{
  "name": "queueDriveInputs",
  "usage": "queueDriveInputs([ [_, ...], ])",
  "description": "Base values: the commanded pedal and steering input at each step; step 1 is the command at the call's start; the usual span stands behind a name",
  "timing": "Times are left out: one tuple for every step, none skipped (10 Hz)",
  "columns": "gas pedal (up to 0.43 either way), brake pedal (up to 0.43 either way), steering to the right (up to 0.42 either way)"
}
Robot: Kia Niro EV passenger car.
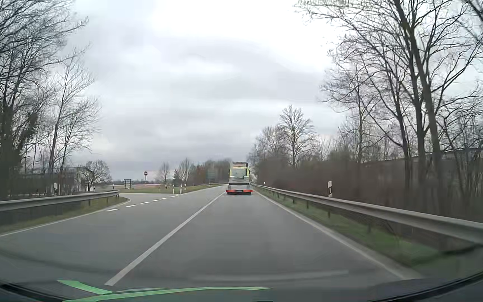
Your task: Follow the waypoints while adhering to traffic rules and regulations
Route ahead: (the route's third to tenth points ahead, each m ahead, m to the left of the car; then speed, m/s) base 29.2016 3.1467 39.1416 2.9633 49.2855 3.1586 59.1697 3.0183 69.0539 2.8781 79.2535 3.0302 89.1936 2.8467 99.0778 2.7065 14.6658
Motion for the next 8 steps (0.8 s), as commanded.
queueDriveInputs([
  [0.197,0.0,-0.001],
  [0.197,0.0,-0.001],
  [0.197,0.0,-0.001],
  [0.197,0.0,-0.001],
  [0.189,0.0,-0.001],
  [0.189,0.0,-0.001],
  [0.177,0.0,-0.001],
  [0.177,0.0,-0.001],
])
